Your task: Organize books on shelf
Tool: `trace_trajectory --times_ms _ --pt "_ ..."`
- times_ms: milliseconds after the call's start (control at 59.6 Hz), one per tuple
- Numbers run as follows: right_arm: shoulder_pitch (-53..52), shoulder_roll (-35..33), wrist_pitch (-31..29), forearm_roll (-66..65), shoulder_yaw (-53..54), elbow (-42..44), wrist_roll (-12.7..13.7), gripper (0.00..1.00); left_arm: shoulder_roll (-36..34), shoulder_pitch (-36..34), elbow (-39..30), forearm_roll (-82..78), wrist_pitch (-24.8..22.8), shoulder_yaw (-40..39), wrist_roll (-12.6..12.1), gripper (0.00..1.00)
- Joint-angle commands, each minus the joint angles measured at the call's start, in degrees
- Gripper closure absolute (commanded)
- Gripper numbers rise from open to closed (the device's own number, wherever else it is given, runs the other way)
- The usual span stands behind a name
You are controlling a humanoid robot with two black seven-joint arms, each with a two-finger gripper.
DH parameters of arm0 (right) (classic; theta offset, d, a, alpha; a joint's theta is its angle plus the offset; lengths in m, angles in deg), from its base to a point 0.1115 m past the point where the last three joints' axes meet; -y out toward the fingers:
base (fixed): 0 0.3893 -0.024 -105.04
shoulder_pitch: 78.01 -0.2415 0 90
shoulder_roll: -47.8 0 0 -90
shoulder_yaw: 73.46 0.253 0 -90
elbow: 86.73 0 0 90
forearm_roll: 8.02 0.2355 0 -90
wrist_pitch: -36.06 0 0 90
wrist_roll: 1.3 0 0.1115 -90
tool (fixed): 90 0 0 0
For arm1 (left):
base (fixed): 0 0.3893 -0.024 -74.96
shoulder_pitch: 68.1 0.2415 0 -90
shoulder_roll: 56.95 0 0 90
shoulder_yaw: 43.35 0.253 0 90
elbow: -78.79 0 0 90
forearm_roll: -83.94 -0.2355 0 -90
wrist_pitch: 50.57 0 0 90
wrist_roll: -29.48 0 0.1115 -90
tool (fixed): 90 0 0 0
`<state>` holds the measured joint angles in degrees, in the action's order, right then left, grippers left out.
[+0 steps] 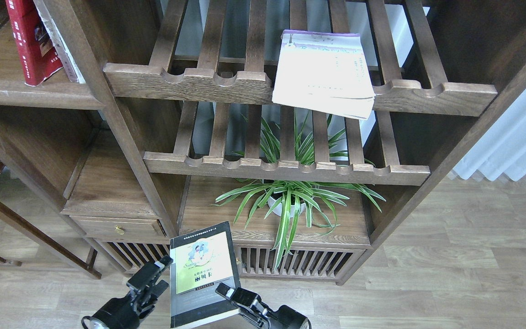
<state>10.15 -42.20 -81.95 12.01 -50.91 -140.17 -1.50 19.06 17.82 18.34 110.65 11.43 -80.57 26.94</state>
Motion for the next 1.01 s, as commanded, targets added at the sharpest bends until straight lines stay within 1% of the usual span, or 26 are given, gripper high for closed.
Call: trace_trajectory --times_ms 0,134,201,252,402,570,755,989 --pt "0.7 0.0 0.0 -0.2 0.1 -0.5 0.2 0.95 0.1 -0.5 0.1 0.0 0.0 -0.1 -0.3 0.09" --pt "1.0 0.0 0.0 -0.3 0.2 -0.7 0.2 0.95 0.1 -1.1 0.2 -0.1 0.0 -0.1 -0.4 0.11" --pt "1.1 0.0 0.0 -0.3 0.3 -0.7 0.2 0.95 0.0 -1.1 0.6 -0.3 0.0 -0.2 -0.8 0.19" --pt "1.1 0.0 0.0 -0.3 0.6 -0.7 0.2 0.95 0.0 -1.1 1.6 -0.9 0.0 0.0 -1.0 0.2" --pt "1.0 0.0 0.0 -0.3 0.7 -0.8 0.2 0.95 -0.3 -1.0 3.9 -2.3 0.0 0.1 -1.9 0.19" --pt "1.0 0.0 0.0 -0.3 0.7 -1.0 0.1 0.95 -0.8 -0.8 4.6 -2.8 0.0 0.1 -1.9 0.15" --pt "1.1 0.0 0.0 -0.3 0.5 -1.1 0.2 0.95 -0.6 -0.8 4.6 -2.8 0.0 0.1 -2.0 0.15" --pt "1.4 0.0 0.0 -0.3 0.2 -1.2 0.2 0.95 0.5 -1.1 4.6 -2.9 0.0 1.0 -2.1 0.21"
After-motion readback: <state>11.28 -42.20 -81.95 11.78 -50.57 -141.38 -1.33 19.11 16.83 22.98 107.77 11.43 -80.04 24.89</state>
